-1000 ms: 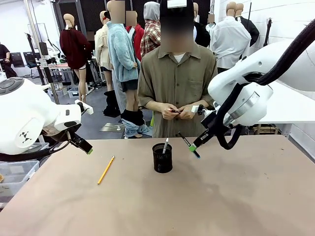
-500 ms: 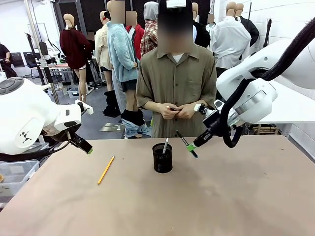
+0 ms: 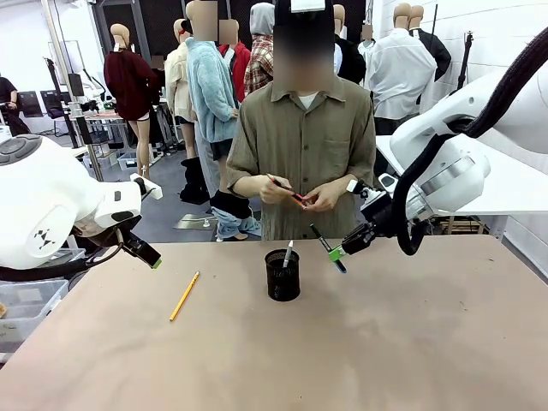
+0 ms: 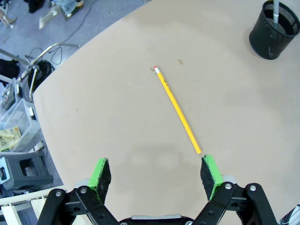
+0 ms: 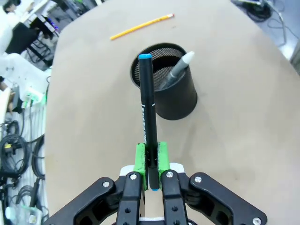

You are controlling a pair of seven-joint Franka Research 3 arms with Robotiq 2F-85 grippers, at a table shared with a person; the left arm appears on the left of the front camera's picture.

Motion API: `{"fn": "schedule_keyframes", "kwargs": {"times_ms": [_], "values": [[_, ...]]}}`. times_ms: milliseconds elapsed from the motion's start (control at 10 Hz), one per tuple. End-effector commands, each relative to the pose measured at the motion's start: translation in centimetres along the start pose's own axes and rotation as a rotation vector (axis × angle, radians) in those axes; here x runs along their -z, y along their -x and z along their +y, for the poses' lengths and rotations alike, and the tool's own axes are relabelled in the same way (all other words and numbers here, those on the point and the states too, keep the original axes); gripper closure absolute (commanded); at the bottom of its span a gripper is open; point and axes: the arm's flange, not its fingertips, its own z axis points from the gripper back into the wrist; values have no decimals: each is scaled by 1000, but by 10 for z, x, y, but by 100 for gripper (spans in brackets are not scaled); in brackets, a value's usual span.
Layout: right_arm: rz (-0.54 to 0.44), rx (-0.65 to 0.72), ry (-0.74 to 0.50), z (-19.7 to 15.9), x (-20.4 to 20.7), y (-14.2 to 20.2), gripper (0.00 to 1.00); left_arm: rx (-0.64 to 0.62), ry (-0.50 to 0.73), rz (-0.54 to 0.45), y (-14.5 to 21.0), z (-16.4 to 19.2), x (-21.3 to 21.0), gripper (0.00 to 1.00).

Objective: Place the pens into the pen holder.
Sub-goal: Pick up a writing instrument from the table and place it into the Pen holder.

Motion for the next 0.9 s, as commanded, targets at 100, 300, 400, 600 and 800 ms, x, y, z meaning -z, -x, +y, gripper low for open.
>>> {"fn": "schedule_keyframes", "kwargs": {"times_ms": [100,300,400,600,800], "values": [[-91,-58,-70,-11,0,5,100,0,-5,-8,2,0,2,0],[-169,-126,-142,-12,-12,13,100,0,-5,-8,2,0,2,0],[-189,-175,-222,-8,-26,21,100,0,-5,-8,2,0,2,0],[-220,-220,-274,-1,-66,44,100,0,-5,-8,2,0,2,0],[-243,-276,-285,4,-102,71,100,0,-5,-8,2,0,2,0]]}}
